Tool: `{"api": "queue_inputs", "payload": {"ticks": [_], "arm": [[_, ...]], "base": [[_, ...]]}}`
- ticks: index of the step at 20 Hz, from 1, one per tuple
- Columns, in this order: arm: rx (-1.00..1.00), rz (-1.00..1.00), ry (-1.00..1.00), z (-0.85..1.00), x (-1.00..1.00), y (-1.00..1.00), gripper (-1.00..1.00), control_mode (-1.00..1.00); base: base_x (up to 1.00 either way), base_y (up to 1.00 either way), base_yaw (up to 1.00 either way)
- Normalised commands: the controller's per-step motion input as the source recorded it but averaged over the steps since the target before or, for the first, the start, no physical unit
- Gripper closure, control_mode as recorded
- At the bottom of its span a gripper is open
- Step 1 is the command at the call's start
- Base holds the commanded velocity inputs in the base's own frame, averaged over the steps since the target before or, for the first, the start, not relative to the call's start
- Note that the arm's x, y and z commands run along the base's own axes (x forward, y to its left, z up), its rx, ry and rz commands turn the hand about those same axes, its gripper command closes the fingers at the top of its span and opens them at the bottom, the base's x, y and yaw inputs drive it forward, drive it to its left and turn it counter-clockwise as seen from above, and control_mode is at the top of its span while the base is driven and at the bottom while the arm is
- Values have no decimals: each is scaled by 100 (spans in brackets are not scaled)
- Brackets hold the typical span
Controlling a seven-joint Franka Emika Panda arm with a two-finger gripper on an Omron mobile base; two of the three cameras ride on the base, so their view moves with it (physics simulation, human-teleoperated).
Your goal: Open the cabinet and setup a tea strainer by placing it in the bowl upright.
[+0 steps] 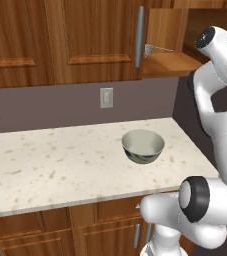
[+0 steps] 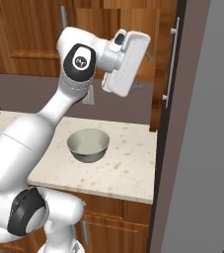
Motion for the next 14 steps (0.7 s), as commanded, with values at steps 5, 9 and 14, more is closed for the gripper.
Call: {"api": "queue_inputs", "payload": {"ticks": [5, 9, 14], "arm": [[3, -1, -15, 0, -6, 80, -100, -100], [20, -15, -31, 0, 0, 89, -100, -100], [38, -36, -36, -6, 5, 78, -100, -100]], "base": [[0, 0, 0], [0, 0, 0], [0, 0, 0]]}}
